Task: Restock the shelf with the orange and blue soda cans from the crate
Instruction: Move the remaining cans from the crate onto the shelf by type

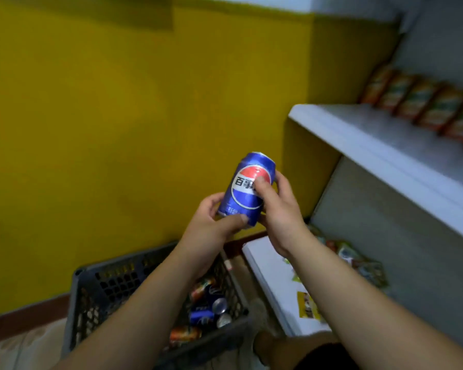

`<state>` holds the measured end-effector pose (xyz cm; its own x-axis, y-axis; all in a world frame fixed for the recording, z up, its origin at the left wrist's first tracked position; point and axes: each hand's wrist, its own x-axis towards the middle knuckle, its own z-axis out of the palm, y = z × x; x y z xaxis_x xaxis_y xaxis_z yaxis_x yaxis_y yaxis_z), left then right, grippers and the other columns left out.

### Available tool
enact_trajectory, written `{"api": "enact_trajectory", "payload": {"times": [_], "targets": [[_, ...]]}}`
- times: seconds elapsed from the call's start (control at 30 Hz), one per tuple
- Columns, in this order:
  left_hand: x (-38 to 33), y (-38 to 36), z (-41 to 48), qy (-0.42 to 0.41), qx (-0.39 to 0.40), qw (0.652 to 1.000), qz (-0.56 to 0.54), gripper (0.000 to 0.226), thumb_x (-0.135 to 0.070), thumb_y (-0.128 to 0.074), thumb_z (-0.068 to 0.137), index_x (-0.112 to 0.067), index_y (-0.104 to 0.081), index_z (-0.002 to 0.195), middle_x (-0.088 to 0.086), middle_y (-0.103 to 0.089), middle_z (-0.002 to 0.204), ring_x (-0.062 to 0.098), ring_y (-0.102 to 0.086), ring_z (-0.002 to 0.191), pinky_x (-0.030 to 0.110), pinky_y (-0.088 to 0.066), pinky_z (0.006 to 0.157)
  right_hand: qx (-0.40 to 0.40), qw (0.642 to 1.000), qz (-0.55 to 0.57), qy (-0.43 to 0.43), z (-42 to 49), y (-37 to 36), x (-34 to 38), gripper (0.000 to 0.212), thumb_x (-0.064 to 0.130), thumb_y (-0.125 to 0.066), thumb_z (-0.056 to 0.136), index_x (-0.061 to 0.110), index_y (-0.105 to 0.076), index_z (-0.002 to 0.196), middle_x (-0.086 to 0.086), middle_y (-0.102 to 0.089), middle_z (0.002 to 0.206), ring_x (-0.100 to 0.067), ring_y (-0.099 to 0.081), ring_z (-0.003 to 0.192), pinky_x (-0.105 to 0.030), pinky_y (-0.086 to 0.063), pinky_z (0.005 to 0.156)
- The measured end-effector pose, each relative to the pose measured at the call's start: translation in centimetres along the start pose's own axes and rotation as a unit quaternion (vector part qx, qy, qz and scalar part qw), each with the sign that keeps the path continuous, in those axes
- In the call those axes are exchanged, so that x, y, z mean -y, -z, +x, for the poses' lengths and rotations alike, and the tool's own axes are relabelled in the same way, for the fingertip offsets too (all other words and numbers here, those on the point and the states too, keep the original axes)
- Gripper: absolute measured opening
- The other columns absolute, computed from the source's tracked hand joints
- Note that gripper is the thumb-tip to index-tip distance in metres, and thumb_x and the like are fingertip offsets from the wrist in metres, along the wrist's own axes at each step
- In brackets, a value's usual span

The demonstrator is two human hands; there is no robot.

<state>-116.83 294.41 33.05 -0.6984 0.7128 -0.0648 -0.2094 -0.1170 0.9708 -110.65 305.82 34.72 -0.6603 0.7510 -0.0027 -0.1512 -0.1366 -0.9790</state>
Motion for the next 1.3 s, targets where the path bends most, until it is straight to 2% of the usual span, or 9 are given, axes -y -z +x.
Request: {"api": "enact_trajectory", "payload": {"times": [0.13,0.27,0.47,0.67,0.8,0.93,0.97,1.17,1.3], "targets": [[-3.4,-6.7,-2.2,-0.035,0.083,0.996,0.021,0.059,-0.013,-0.071,0.058,-0.025,-0.051,0.112,0.003,-0.062,0.119,0.018,-0.065,0.101,0.036,-0.053,0.088,-0.056,0.995,-0.026,0.078,-3.8,5.2,6.8,0.039,0.016,-0.066,0.088,0.024,-0.051,0.122,-0.001,-0.068,0.102,-0.014,-0.069,0.088,-0.030,-0.059,0.075],[-5.2,-13.6,-4.2,-0.061,0.188,0.977,0.074,0.064,-0.006,-0.076,0.072,-0.025,-0.049,0.127,-0.002,-0.064,0.121,0.012,-0.063,0.106,0.039,-0.050,0.097,-0.128,0.982,-0.078,0.117,-7.7,11.4,11.8,0.044,0.021,-0.071,0.084,0.033,-0.050,0.121,-0.005,-0.065,0.112,-0.021,-0.068,0.099,-0.040,-0.058,0.085],[-5.8,-24.3,-7.1,-0.093,0.331,0.928,0.144,0.045,-0.010,-0.074,0.077,-0.040,-0.054,0.104,-0.009,-0.066,0.112,0.009,-0.062,0.104,0.036,-0.048,0.099,-0.233,0.957,-0.094,0.146,-13.8,20.7,17.1,0.049,0.020,-0.072,0.084,0.028,-0.047,0.126,-0.003,-0.065,0.113,-0.020,-0.067,0.099,-0.040,-0.058,0.085],[-3.5,-33.7,-9.0,-0.120,0.470,0.834,0.264,0.065,-0.037,-0.069,0.080,-0.031,-0.042,0.138,-0.011,-0.055,0.132,0.009,-0.051,0.121,0.031,-0.041,0.101,-0.358,0.909,-0.145,0.157,-19.9,29.9,19.1,0.065,0.018,-0.076,0.079,0.024,-0.044,0.136,-0.002,-0.063,0.118,-0.016,-0.064,0.101,-0.033,-0.055,0.085],[-0.7,-38.5,-9.7,-0.223,0.438,0.764,0.418,0.064,-0.049,-0.056,0.088,-0.025,-0.037,0.144,-0.006,-0.039,0.149,0.012,-0.043,0.131,0.026,-0.035,0.101,-0.433,0.873,-0.173,0.142,-24.4,34.9,19.2,0.069,0.015,-0.075,0.081,0.024,-0.040,0.140,0.004,-0.056,0.123,-0.016,-0.057,0.110,-0.038,-0.047,0.098],[1.1,-42.5,-9.9,-0.316,0.429,0.615,0.581,0.069,-0.064,-0.038,0.089,-0.025,-0.036,0.145,-0.002,-0.035,0.152,0.019,-0.034,0.137,0.044,-0.026,0.113,-0.461,0.857,-0.191,0.127,-27.9,38.2,18.9,0.069,0.011,-0.071,0.085,0.023,-0.035,0.143,0.003,-0.052,0.122,-0.015,-0.053,0.108,-0.033,-0.044,0.094],[1.2,-43.4,-9.9,-0.319,0.421,0.594,0.607,0.071,-0.068,-0.035,0.087,-0.027,-0.035,0.145,-0.003,-0.034,0.153,0.020,-0.032,0.138,0.048,-0.022,0.114,-0.463,0.854,-0.200,0.127,-28.4,38.9,18.8,0.069,0.011,-0.070,0.085,0.023,-0.035,0.143,0.001,-0.053,0.125,-0.016,-0.053,0.110,-0.033,-0.044,0.095],[1.6,-45.8,-9.7,-0.295,0.396,0.559,0.665,0.076,-0.076,-0.024,0.084,-0.034,-0.023,0.148,-0.004,-0.017,0.159,0.023,-0.015,0.145,0.059,-0.007,0.113,-0.413,0.850,-0.319,0.073,-30.1,41.8,17.6,0.095,0.015,-0.076,0.080,0.036,-0.014,0.149,0.008,-0.043,0.134,-0.010,-0.047,0.117,-0.028,-0.044,0.094],[2.0,-45.5,-9.6,-0.300,0.396,0.558,0.665,0.075,-0.075,-0.023,0.085,-0.036,-0.021,0.148,-0.005,-0.014,0.160,0.022,-0.012,0.146,0.058,-0.005,0.115,-0.409,0.840,-0.351,0.055,-28.0,43.3,18.4,0.096,0.017,-0.075,0.082,0.032,-0.012,0.151,0.008,-0.048,0.134,-0.008,-0.048,0.113,-0.025,-0.041,0.091]]}}
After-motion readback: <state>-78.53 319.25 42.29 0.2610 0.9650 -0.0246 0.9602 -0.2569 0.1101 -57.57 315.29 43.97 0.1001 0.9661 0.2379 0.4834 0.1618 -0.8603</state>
